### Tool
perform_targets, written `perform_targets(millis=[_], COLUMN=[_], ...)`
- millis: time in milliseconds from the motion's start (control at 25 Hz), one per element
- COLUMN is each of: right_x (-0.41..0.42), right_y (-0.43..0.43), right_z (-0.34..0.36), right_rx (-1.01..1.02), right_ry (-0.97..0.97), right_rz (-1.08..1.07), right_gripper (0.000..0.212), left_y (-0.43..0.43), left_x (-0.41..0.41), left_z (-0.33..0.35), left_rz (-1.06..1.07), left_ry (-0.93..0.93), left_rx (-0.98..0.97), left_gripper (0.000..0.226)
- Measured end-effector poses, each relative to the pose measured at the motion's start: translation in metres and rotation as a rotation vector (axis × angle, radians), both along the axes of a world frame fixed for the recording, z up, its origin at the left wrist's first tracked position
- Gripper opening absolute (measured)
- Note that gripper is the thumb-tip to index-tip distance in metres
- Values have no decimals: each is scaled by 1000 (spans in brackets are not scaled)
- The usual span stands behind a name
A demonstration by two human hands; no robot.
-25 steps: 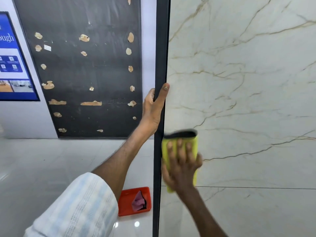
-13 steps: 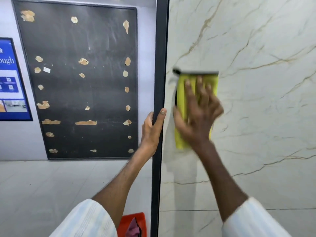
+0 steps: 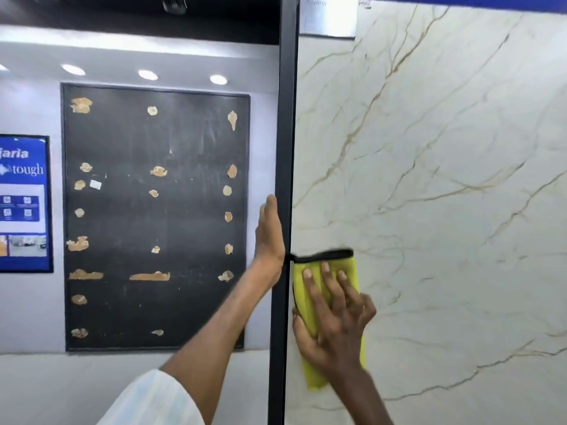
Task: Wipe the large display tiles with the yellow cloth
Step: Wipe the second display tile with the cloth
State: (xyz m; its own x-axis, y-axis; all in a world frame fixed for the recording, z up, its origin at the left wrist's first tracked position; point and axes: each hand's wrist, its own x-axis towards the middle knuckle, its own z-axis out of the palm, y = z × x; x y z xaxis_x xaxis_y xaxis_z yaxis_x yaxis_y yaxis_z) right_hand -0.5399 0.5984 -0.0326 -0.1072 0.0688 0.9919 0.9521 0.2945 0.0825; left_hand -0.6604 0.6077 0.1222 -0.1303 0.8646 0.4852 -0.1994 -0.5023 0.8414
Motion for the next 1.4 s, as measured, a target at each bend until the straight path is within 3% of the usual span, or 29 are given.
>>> perform_targets(millis=[240, 360, 520, 640, 800, 920, 1000, 1120, 1280, 1400], right_x=[8, 2, 2, 8, 23, 34, 33, 24, 10, 6], right_y=[14, 15, 15, 11, 2, -7, -8, -12, -4, -2], right_z=[284, 350, 284, 145, -84, -170, -169, -111, -19, -10], right_rx=[104, 76, 152, 147, -60, -179, -147, -84, -61, -53], right_ry=[-30, -23, -50, -41, -110, -32, 9, -32, 52, 81], right_rz=[33, 14, -22, -43, -163, -185, -174, -127, -105, -116], right_gripper=[75, 76, 72, 69, 59, 50, 54, 70, 73, 70], left_y=[-4, 3, 7, 4, -6, -10, -8, -2, -12, -17], left_x=[1, 0, 0, 1, 1, 2, 1, -3, -20, -33], left_z=[-4, -8, -11, -12, -10, -9, -12, -38, -145, -224], left_rz=[103, 105, 107, 99, 120, 107, 87, 85, -45, -120], left_ry=[99, 87, 55, 49, 103, 95, 90, 124, 210, 276], left_rx=[46, 86, 79, 60, 87, 108, 99, 94, -61, -246], left_gripper=[59, 55, 57, 60, 56, 53, 52, 52, 60, 74])
